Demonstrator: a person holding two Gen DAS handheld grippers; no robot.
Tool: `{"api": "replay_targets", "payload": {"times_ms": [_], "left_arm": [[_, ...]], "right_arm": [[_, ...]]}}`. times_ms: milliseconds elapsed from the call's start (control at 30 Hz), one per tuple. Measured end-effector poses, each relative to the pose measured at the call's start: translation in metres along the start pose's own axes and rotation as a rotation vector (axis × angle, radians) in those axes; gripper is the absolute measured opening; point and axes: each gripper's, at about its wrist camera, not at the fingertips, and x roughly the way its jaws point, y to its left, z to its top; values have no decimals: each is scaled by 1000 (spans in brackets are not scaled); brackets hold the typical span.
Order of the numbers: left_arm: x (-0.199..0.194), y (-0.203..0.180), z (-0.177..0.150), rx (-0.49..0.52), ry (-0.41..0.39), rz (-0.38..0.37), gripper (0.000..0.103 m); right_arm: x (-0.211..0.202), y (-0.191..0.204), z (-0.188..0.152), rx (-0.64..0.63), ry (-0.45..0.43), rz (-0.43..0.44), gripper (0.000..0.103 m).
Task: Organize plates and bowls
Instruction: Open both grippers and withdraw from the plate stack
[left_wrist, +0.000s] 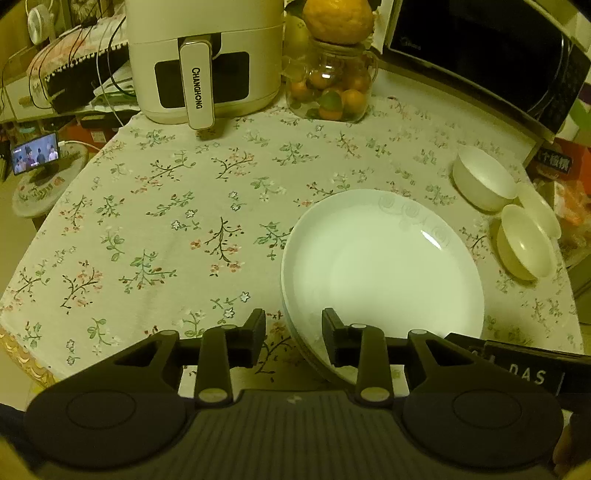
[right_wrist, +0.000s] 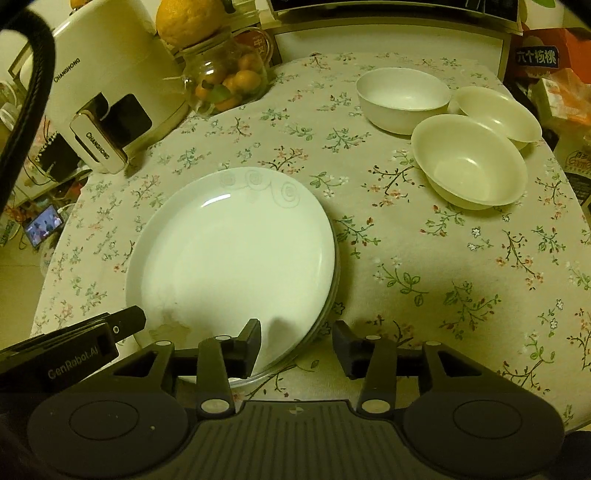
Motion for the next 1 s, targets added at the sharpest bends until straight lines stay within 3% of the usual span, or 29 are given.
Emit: {"api": "replay_targets", "payload": {"times_ms": [200,467,767,1000], "left_arm": [[-5,-4,9,6,-45,-1,41],[-7,-31,20,56,-68,-61,60],[-1,-58,50,85,-120,-76,77],[16,-81,71,125,-116,-80,91]], "right_arm": [[-10,-15,10,39,-19,31,48],[-30,-33,29,68,-78,54,48],[-47,-59,61,99,-162,17,52],[-50,-81,88,108,-185,-24,54]]}}
